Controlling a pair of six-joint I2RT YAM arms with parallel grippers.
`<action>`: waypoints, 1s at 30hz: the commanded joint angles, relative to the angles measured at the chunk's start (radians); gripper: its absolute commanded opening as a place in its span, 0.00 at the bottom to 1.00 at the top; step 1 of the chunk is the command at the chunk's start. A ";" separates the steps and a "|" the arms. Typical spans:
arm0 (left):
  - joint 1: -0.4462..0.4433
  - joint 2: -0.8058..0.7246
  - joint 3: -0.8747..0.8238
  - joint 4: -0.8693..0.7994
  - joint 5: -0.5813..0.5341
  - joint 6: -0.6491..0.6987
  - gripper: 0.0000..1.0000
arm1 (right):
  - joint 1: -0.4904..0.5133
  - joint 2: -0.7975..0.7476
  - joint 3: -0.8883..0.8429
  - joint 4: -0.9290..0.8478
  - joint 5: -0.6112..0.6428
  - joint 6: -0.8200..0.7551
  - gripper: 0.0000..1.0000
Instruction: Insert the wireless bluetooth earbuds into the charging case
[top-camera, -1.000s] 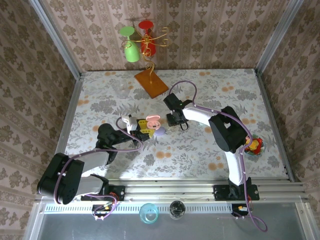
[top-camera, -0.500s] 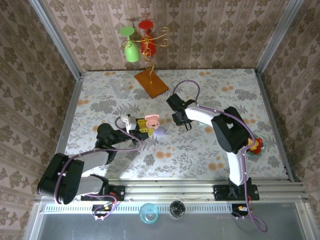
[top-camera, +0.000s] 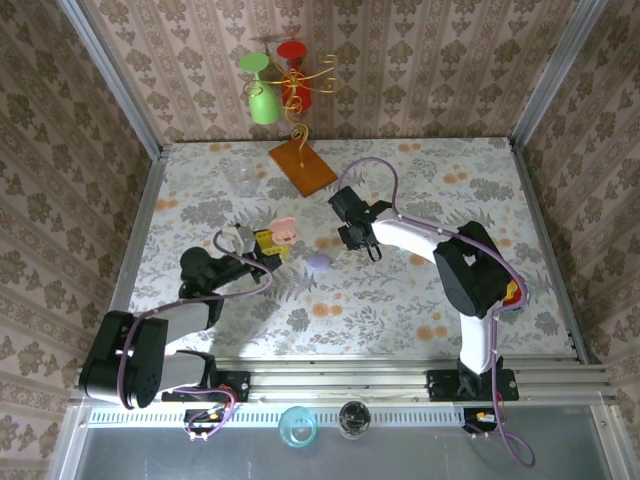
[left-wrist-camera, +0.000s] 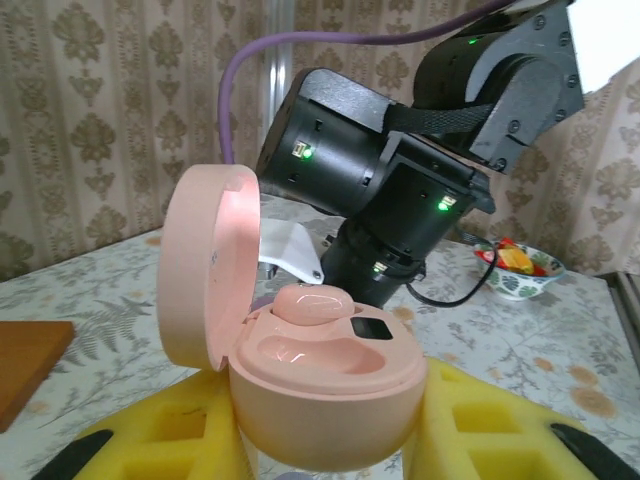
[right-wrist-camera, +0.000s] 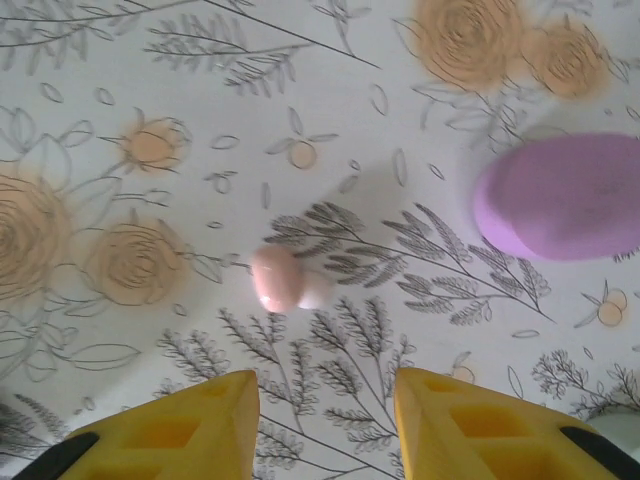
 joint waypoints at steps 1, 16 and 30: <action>0.041 -0.038 -0.023 0.044 -0.007 -0.032 0.29 | 0.033 0.073 0.085 -0.078 0.135 -0.064 0.42; 0.154 -0.110 -0.106 0.041 -0.061 -0.030 0.29 | 0.100 0.246 0.212 -0.101 0.398 -0.200 0.35; 0.153 -0.103 -0.097 0.041 -0.042 -0.034 0.29 | 0.098 0.303 0.259 -0.126 0.375 -0.203 0.33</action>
